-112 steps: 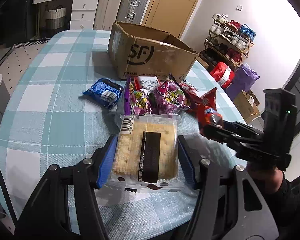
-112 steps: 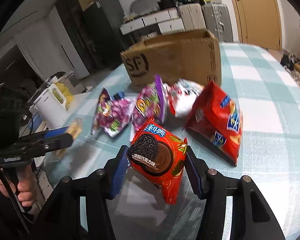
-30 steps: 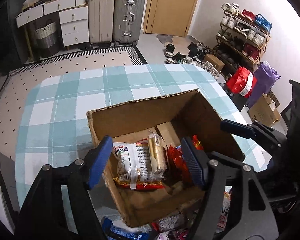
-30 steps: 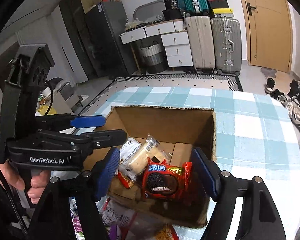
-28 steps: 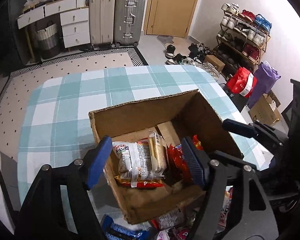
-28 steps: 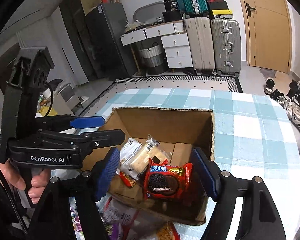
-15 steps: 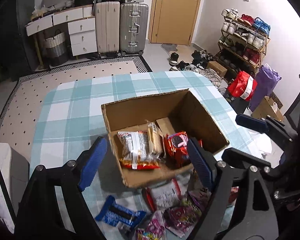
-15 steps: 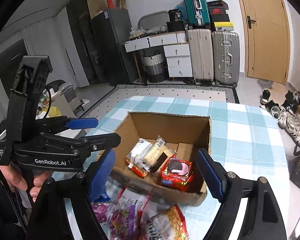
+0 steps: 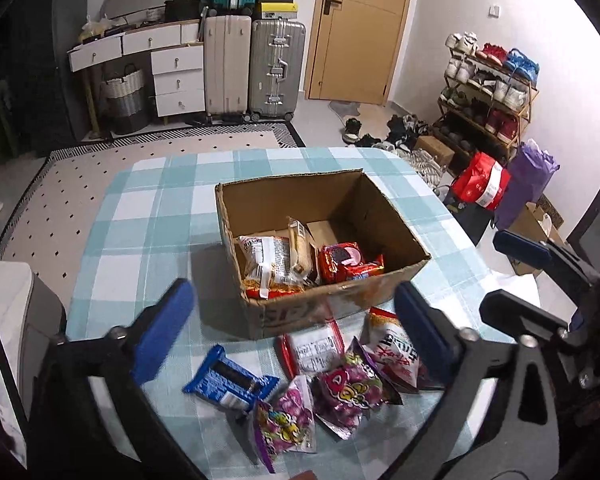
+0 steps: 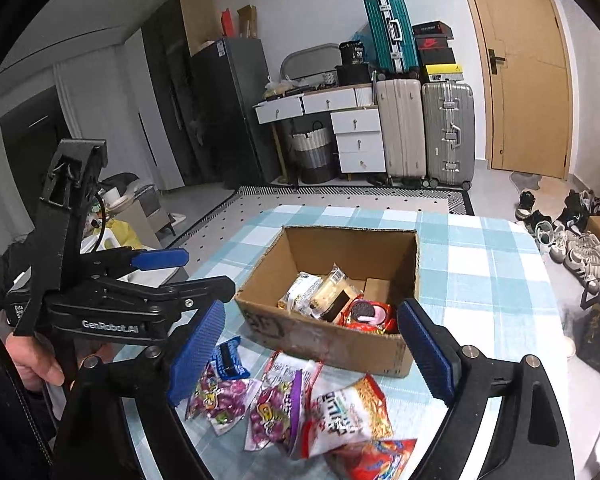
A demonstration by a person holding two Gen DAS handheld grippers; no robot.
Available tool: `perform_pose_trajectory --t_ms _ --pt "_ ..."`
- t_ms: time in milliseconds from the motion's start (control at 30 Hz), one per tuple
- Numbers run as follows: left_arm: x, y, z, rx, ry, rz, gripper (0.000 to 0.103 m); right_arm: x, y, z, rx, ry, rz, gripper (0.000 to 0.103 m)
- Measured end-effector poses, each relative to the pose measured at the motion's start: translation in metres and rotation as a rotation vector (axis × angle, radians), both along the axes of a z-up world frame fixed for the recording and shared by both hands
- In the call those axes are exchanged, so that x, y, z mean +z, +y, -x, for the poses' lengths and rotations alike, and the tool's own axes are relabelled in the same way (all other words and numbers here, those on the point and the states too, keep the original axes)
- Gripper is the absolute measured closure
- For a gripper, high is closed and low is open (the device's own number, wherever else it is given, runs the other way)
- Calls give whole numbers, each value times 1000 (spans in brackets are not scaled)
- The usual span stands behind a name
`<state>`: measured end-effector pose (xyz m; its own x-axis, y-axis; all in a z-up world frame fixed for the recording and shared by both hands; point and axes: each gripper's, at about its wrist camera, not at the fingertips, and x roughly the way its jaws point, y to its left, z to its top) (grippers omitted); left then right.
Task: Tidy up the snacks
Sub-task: 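Withdraw both tools from the box toward the remaining snacks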
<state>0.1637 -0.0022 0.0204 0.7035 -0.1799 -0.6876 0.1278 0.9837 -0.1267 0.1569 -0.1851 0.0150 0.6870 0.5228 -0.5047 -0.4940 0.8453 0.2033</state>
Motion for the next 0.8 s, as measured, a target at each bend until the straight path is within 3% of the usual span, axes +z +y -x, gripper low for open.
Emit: perform_pose_trajectory --t_ms 233,433,800 --pt "-6 -4 32 9 -6 2 1 -13 -15 25 -38 11 -23 11" --pt "-15 -8 58 21 -6 14 1 -20 -27 45 -71 -2 -33 3" --pt "-35 -18 94 48 -28 15 1 -37 -37 74 -101 15 -36 2"
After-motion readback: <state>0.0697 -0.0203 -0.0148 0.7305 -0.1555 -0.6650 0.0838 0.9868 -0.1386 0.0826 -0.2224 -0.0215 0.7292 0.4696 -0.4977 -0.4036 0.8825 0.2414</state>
